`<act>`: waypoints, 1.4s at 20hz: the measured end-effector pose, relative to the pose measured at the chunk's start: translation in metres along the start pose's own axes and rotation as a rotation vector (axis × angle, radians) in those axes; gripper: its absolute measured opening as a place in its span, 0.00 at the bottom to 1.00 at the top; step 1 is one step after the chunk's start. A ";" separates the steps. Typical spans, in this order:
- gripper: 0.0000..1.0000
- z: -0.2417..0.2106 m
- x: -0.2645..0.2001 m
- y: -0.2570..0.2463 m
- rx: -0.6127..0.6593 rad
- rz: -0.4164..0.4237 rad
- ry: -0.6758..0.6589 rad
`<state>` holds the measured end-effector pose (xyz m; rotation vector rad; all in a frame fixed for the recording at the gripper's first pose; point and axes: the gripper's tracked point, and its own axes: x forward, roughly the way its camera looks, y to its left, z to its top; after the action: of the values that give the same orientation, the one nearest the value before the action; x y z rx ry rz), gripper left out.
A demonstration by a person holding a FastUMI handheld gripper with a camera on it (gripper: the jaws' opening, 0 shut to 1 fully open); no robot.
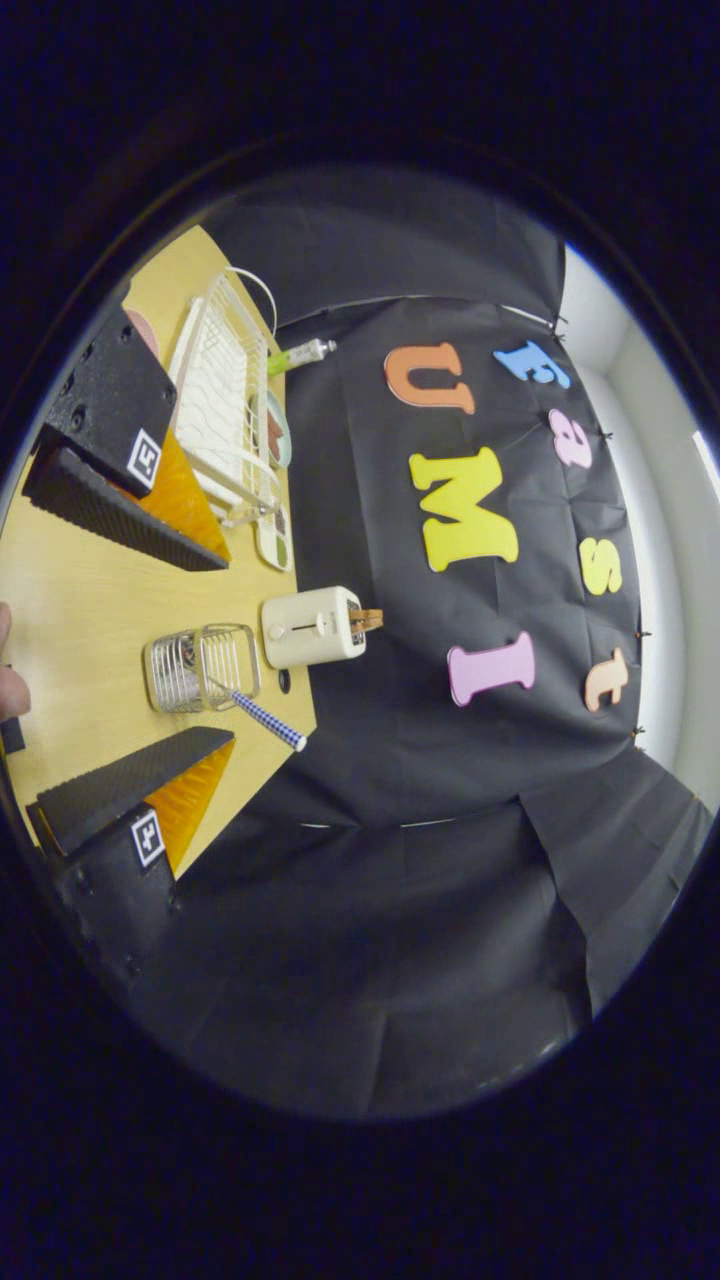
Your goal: Take the plate from the dish rack, then take the spoon from the basket and place it into the plate.
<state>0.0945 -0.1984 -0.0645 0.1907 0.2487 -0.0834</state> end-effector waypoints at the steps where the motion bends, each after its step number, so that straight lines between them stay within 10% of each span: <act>1: 1.00 0.002 0.011 -0.006 0.002 -0.004 0.007; 14: 0.97 0.005 0.111 -0.034 -0.029 0.041 0.101; 28: 0.23 0.014 0.120 -0.022 0.055 0.089 0.110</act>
<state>0.2115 -0.2296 -0.0857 0.2612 0.3471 0.0087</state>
